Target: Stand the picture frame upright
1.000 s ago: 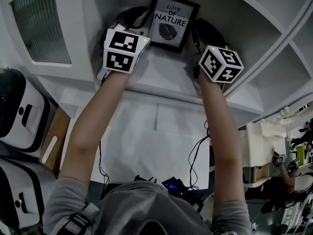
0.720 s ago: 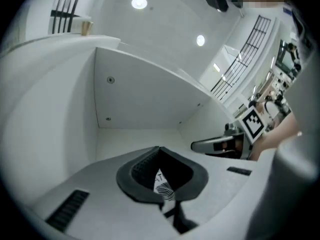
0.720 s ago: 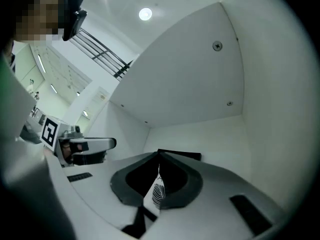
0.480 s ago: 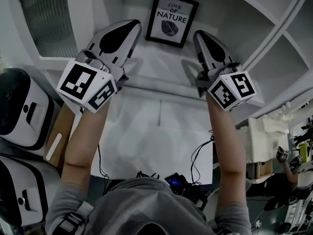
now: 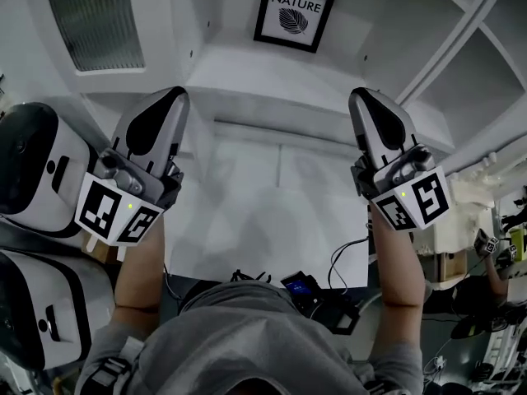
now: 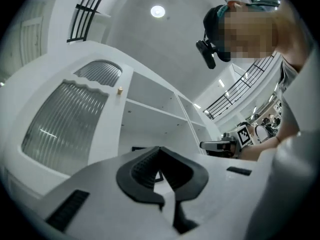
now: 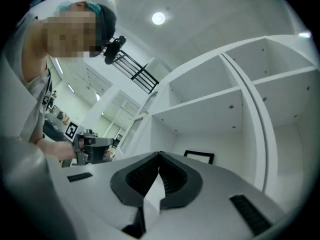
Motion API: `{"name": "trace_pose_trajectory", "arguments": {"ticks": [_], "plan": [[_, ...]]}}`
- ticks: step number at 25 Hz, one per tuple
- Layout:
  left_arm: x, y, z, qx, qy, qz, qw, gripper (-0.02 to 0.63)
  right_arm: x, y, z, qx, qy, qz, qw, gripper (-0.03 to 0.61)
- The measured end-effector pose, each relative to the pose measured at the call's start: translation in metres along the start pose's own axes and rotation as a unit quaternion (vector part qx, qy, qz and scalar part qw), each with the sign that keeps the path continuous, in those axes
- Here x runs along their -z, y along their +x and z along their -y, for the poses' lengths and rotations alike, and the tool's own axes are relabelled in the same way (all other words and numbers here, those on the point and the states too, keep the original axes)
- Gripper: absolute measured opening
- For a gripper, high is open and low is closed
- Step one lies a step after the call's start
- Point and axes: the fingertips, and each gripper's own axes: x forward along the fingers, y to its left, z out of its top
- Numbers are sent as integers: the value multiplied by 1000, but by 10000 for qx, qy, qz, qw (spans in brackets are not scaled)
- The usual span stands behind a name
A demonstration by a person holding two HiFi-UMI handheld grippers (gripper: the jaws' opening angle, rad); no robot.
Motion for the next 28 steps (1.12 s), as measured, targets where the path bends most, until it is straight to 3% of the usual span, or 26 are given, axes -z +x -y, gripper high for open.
{"name": "trace_pose_trajectory", "arguments": {"ticks": [7, 12, 20, 28], "plan": [[38, -56, 0, -424, -337, -223, 9983, 6, 30, -72, -31, 270, -483, -530, 9971, 26], [59, -69, -1, -592, -425, -385, 9966, 6, 39, -107, -27, 731, -435, -571, 9947, 26], [67, -69, 16, -511, -340, -491, 9969, 6, 54, -131, -28, 1138, -293, -709, 9905, 26], [79, -66, 7, -616, -361, -530, 9960, 6, 63, -122, -28, 1179, -159, -627, 9909, 26]]}}
